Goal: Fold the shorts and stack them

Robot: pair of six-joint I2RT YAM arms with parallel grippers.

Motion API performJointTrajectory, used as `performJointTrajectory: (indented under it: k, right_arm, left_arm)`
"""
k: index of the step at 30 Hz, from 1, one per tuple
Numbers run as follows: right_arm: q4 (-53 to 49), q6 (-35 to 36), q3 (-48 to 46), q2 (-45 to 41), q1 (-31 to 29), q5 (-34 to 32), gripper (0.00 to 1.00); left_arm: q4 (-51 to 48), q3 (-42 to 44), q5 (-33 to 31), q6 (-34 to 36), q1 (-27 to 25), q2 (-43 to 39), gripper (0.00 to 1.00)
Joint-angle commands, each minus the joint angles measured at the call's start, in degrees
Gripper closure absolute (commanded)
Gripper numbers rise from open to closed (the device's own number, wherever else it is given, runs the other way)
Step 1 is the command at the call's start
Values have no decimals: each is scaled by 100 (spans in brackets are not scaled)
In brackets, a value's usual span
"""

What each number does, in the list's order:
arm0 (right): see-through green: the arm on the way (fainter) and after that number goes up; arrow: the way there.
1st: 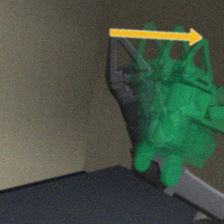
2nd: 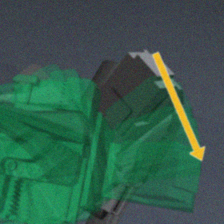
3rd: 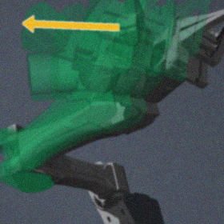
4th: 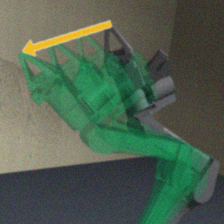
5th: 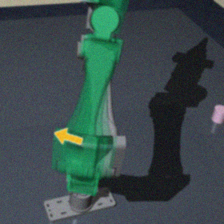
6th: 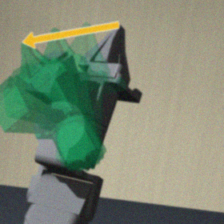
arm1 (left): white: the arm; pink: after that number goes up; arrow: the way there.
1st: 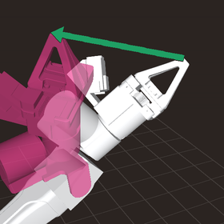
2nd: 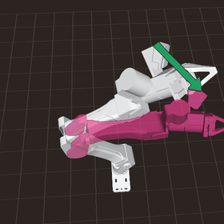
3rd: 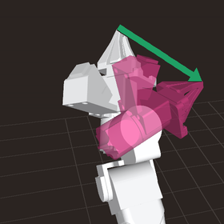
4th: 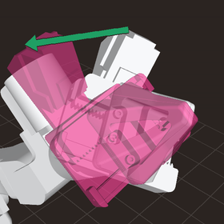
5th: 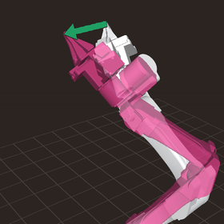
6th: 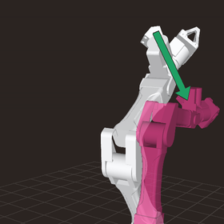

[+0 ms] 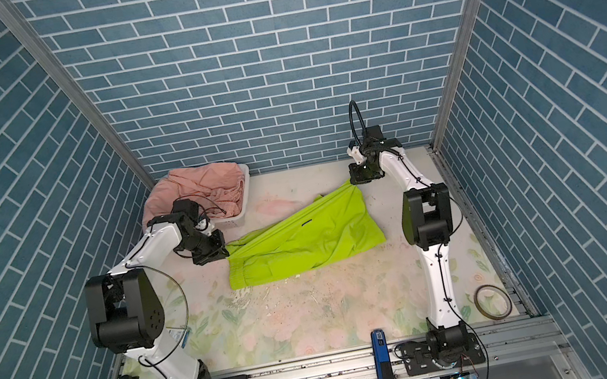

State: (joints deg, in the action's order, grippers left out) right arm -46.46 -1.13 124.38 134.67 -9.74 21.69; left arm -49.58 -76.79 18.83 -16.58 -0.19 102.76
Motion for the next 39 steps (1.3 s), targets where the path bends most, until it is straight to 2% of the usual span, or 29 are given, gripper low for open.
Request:
performJointTrajectory:
  k: [1,2,4,5,6,7,9,12,19,23,27,30,39]
  right_arm:
    - [597,214,431,216,107,-435,73]
    - [637,207,508,273,72,-402,63]
    - [660,162,648,329,35,-438,48]
    - [643,152,697,308,25,-406,43]
    - [631,115,732,264,25,-382,40]
    - [622,108,704,166,33,-439,39]
    - [620,108,512,-110,49,-508,35]
    - [560,24,-267,-738,99,-446,34]
    - [1477,-714,-4021,-2956,119,-282,31]
    - [2062,-1117,-5468,-3582,105,36,29]
    - [2106,-1153,-6072,-3742,34,-159,28]
    - [2210,-1168,-6307,-3771,17,-11,27]
    - [2677,-1445,-6698,-3403,-214,227,28]
  left_arm:
    - [-243,-82,-799,120,347,152,100]
    - [-175,-105,-760,107,376,182,96]
    - [-58,-136,-661,118,412,162,76]
    - [-20,-164,-636,128,414,126,59]
    - [13,-213,-612,140,423,84,33]
    - [39,-296,-571,186,423,35,1]
    - [171,-380,-453,208,423,-127,0]
    - [189,-597,-199,211,423,-332,0]
    - [335,-291,-20,-54,423,-1210,0]
    - [449,89,330,-127,423,-1689,0]
    - [653,754,672,-276,423,-2249,0]
    - [802,1237,837,-394,423,-2599,0]
    - [892,1788,908,-548,423,-3028,0]
